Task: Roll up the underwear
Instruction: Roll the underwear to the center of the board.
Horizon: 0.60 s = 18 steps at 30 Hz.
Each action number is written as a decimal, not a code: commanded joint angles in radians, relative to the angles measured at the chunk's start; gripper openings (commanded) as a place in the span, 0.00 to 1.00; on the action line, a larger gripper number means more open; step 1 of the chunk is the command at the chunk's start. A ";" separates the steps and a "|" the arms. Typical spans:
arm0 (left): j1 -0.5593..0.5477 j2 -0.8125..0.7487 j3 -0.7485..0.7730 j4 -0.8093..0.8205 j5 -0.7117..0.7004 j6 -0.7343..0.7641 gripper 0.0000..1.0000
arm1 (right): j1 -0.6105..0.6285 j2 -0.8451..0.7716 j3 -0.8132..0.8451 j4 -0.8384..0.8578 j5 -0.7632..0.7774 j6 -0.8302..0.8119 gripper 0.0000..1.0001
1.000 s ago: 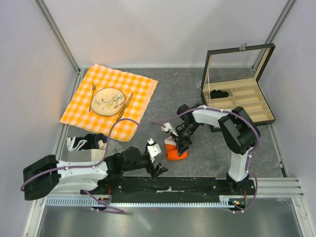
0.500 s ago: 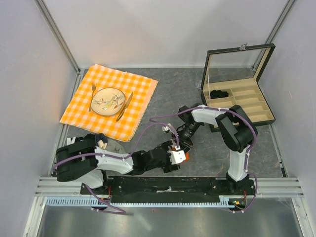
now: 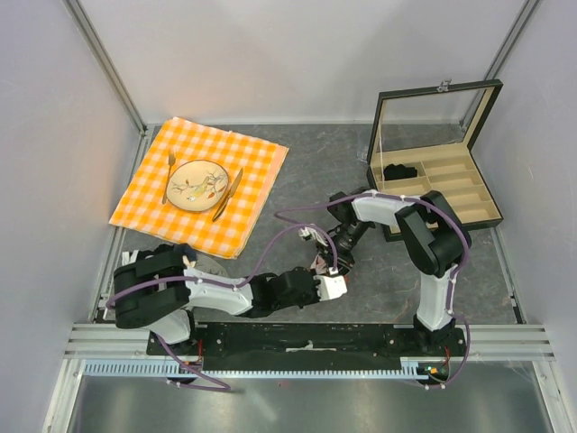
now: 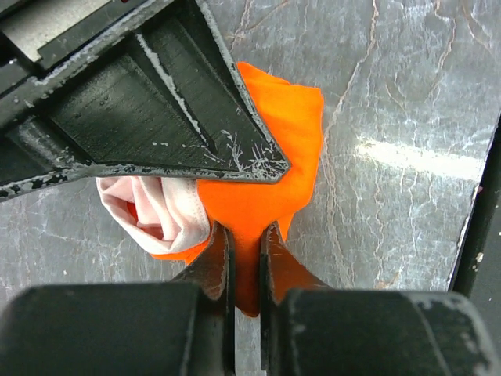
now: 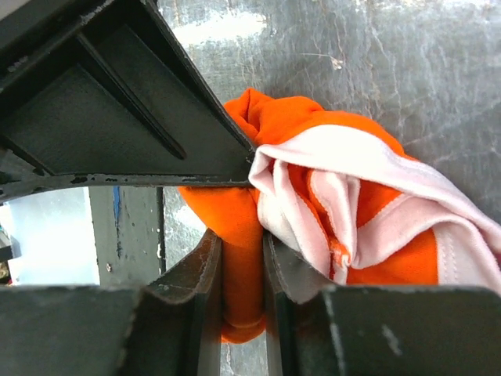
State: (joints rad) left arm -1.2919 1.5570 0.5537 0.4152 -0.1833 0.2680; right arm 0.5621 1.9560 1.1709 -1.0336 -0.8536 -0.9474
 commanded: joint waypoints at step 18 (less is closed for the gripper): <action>0.451 0.222 0.113 -0.133 0.817 -0.450 0.02 | -0.165 -0.561 -0.246 0.295 0.018 -0.186 0.53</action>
State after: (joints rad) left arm -0.9077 1.6627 0.6388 0.4160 0.4141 -0.0418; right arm 0.3779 1.5120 1.0130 -0.7998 -0.7364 -0.9989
